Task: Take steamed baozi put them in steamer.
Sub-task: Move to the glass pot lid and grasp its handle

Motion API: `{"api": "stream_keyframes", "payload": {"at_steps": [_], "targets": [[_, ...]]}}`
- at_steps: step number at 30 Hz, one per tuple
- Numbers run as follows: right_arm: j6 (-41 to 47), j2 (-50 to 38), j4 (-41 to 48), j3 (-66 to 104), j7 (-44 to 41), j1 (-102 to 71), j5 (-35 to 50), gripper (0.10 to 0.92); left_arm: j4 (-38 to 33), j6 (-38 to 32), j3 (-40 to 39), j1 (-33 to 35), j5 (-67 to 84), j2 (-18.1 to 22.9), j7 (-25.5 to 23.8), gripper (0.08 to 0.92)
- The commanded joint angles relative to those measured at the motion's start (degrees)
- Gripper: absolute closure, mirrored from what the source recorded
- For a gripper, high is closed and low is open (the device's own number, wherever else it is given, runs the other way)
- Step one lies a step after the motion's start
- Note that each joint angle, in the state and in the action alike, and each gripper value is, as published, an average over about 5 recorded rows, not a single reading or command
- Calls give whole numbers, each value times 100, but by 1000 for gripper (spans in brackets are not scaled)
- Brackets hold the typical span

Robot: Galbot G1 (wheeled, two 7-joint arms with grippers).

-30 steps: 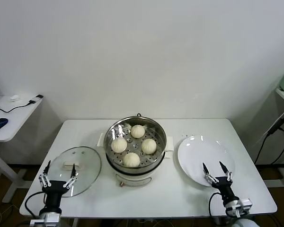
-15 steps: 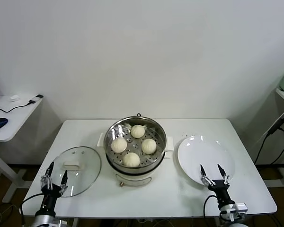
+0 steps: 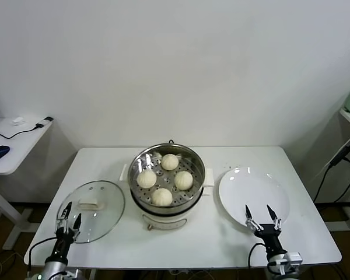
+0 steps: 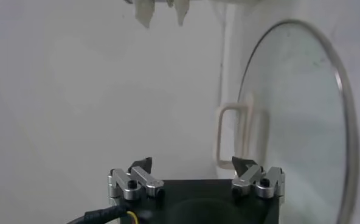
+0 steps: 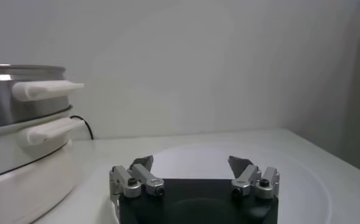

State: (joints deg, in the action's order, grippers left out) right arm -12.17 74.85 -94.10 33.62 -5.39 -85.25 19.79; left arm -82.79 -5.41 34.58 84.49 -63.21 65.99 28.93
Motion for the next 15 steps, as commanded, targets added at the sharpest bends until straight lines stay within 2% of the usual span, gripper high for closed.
{"api": "stream_keyframes", "payload": {"at_steps": [1, 15], "targets": [[39, 43, 5, 32, 15, -14, -59, 202, 431, 22, -5, -295, -364, -83, 100, 177], [36, 51, 122, -4, 10, 59, -90, 203, 517, -27, -186, -635, -365, -33, 32, 177]]}}
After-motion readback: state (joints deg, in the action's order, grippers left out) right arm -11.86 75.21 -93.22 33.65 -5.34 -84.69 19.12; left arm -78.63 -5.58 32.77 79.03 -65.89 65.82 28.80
